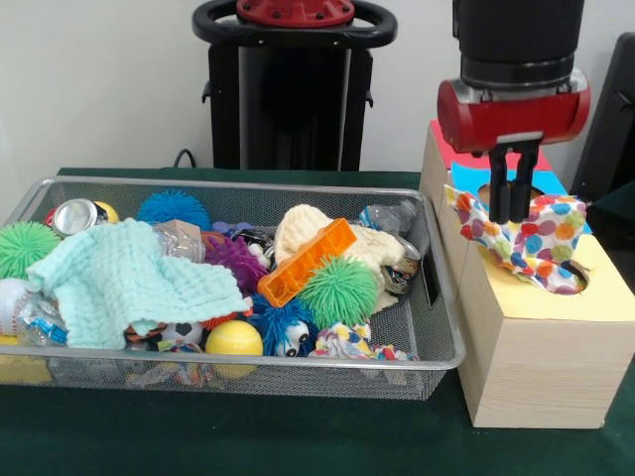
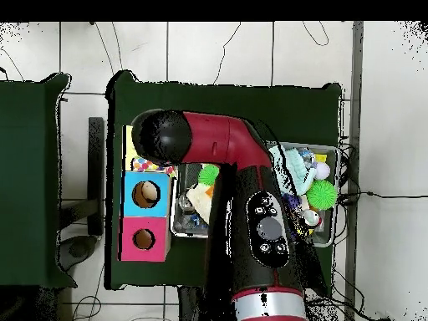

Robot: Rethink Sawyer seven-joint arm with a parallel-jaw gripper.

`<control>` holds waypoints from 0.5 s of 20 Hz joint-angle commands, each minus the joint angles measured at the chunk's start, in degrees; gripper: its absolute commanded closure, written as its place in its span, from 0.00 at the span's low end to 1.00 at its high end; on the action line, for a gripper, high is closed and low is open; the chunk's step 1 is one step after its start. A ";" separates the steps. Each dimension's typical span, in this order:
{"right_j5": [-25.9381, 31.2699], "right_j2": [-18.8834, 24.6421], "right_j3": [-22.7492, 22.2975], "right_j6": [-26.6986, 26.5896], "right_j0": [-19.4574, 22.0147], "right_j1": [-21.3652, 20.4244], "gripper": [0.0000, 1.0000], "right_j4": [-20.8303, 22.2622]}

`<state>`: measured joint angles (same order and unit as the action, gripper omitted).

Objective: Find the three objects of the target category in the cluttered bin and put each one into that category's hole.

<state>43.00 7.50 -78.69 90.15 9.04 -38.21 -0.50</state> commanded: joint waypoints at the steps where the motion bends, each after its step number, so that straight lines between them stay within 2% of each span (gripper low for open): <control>1: -1.12 0.71 -1.25 7.46 -1.73 3.68 1.00 1.81; 7: 0.94 -0.55 0.51 8.84 -3.11 6.01 1.00 1.72; 10: 4.94 -1.63 2.72 8.91 -3.86 7.87 1.00 2.03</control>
<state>43.01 6.46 -76.80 90.15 6.08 -35.96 -0.20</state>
